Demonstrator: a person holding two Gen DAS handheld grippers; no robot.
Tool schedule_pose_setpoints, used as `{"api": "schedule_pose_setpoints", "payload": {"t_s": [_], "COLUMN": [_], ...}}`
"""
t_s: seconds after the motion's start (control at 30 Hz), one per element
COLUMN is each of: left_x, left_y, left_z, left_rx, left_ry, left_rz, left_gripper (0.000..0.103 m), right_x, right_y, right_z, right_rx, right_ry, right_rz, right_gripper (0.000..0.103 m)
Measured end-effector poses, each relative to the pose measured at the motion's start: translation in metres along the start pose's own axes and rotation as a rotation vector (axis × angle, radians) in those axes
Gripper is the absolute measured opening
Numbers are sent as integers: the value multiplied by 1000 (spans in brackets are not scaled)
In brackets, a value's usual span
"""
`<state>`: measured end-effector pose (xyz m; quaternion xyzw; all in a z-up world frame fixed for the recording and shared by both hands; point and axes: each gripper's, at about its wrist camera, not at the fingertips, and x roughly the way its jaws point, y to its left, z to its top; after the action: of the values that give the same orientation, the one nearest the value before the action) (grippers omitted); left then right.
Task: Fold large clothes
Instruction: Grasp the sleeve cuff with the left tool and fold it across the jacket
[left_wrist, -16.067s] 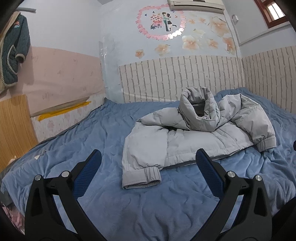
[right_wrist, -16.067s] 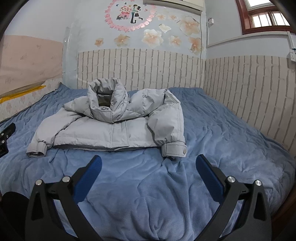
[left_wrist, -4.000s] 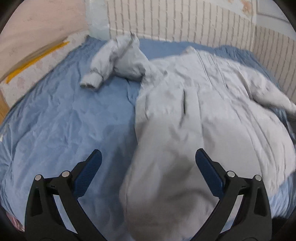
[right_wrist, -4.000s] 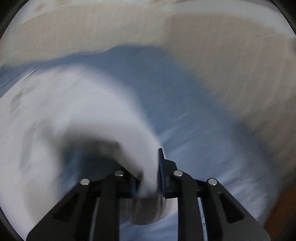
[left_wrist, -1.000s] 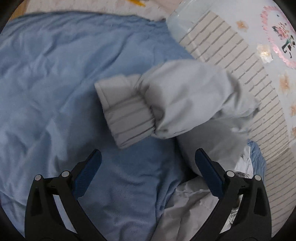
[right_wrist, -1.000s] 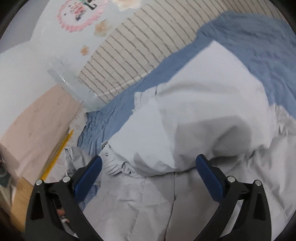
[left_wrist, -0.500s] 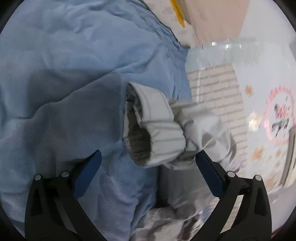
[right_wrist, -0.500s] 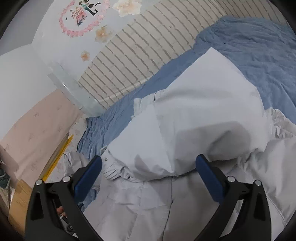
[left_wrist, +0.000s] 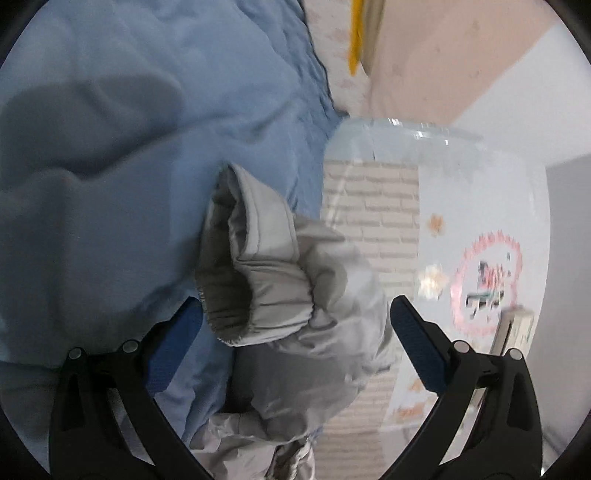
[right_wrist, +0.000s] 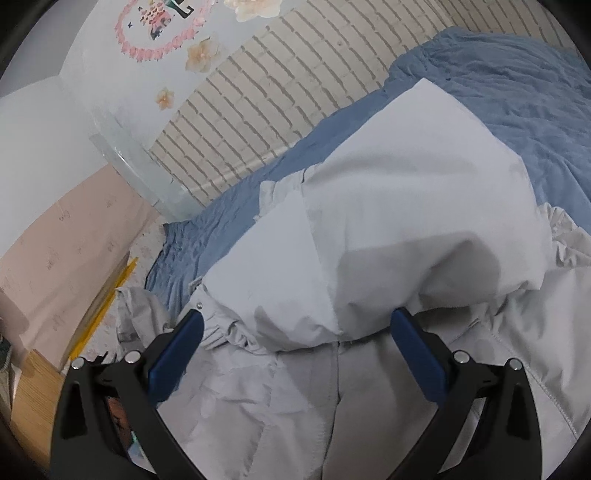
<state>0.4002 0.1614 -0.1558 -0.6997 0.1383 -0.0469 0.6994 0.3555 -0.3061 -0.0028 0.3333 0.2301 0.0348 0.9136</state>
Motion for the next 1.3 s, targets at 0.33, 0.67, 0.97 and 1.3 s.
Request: {"api": "schedule_pose_setpoints", "payload": {"t_s": [0.33,0.67,0.97,1.3], "left_x": [9,36,44,86], "left_y": [-21,-93,-261,-394], "left_z": [2,-35,22,-132], "left_rx": [84,381,769,1124], "left_ry": [-26,75,26,245], "left_rz": [4,98,265,122], "left_gripper": [14,3,2,1], "right_x": [3,-34,-55,-57], "right_y": [4,10,19,-9], "right_z": [-1,13,22,35], "right_rx": [-9,-1,-109,-80], "right_ry": [23,-65,-77,-63], "right_rz": [13,79,86,36], "right_gripper": [101,101,101,101]}}
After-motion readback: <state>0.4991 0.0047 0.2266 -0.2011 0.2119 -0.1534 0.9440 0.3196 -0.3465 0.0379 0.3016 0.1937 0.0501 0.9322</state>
